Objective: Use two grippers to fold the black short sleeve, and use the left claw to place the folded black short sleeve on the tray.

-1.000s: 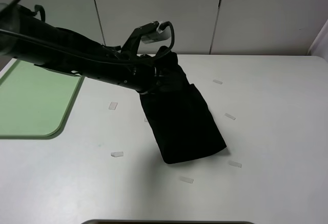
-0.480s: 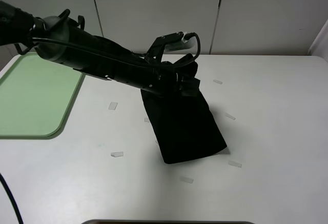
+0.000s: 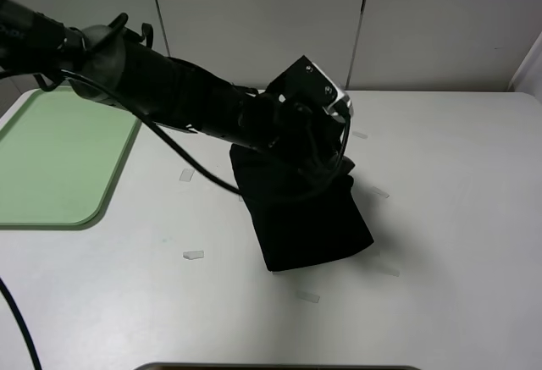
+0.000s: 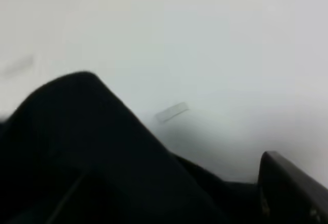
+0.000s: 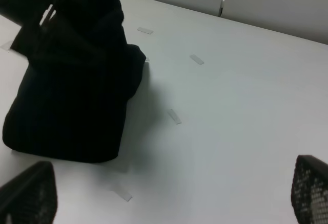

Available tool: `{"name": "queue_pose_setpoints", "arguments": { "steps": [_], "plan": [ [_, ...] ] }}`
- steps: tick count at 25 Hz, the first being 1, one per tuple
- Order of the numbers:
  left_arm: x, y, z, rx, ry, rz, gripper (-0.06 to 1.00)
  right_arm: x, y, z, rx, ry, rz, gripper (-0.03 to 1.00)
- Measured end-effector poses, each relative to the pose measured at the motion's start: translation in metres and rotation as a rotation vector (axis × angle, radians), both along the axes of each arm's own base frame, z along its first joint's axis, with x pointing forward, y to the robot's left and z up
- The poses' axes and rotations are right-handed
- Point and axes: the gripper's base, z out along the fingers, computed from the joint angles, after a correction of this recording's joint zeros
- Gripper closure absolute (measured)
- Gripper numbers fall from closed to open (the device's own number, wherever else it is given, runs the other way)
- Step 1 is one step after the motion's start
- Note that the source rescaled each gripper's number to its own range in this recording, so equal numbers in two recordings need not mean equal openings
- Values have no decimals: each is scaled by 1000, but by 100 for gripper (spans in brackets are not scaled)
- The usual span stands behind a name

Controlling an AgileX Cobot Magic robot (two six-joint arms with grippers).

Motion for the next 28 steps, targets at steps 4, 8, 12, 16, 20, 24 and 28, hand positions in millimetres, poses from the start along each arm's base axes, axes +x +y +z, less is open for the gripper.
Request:
{"name": "queue_pose_setpoints", "arguments": {
  "steps": [4,8,12,16,20,24,28],
  "plan": [
    [-3,-5,0,55,-220,-189,32,0,0,0,1,0,0,-3],
    [2,-10,-16,78,-262,-247,32,0,0,0,1,0,0,-3],
    [12,-19,-22,44,-191,-194,31,0,0,0,1,0,0,-3],
    [22,-27,-8,-16,-148,-129,31,0,0,0,1,0,0,-3],
    [27,-31,19,-97,-102,-56,31,0,0,0,1,0,0,-3],
    [20,-24,57,-155,-112,-17,31,0,0,0,1,0,0,-3],
    [-1,0,74,-137,-112,18,31,0,0,0,2,1,2,-3]
  ]
}}
